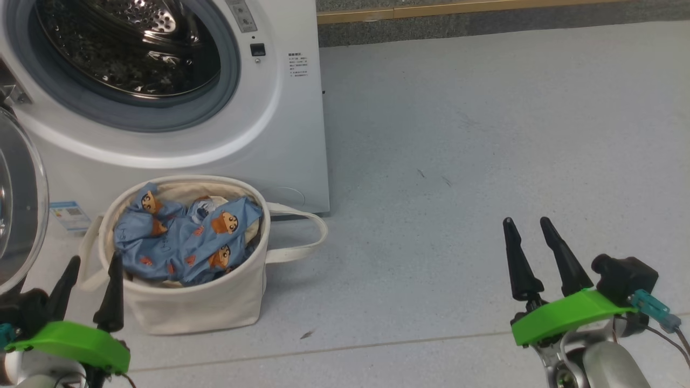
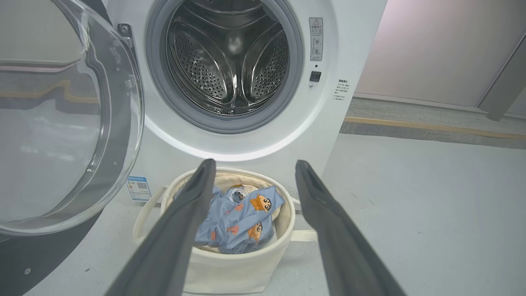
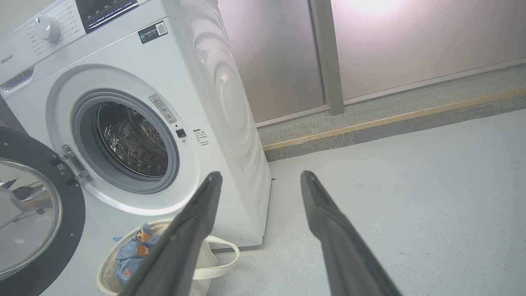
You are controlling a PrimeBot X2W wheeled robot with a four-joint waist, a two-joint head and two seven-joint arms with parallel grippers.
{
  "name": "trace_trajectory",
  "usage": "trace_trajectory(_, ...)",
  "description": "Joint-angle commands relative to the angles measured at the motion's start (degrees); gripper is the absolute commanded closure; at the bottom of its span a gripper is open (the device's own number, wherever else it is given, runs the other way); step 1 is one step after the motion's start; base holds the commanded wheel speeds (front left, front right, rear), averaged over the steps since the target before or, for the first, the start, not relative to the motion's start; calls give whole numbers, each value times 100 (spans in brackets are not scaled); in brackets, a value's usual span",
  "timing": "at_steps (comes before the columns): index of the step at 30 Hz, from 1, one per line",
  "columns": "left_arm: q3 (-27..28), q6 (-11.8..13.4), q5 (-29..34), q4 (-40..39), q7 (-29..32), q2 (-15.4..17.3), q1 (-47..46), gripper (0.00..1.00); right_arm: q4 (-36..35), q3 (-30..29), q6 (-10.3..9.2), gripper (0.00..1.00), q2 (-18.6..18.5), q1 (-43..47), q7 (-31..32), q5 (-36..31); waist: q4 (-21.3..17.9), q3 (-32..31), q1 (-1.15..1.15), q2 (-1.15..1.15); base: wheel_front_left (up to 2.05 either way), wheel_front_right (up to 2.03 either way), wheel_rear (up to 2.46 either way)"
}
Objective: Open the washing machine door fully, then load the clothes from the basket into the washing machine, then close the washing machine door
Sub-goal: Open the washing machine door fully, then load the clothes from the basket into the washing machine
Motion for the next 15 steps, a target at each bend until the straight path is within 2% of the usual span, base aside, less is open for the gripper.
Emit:
trace_trajectory(1,215,-9,-17,-181,-6,272,-201,0,-199,112,6,0,31,-133,-18,-12,4,4,1,0,0,0,0)
trace_trajectory(15,50,-82,-268,-359,91,326,-169,0,-217,104,6,0,31,-104,3,8,30,6,1,0,0,0,0)
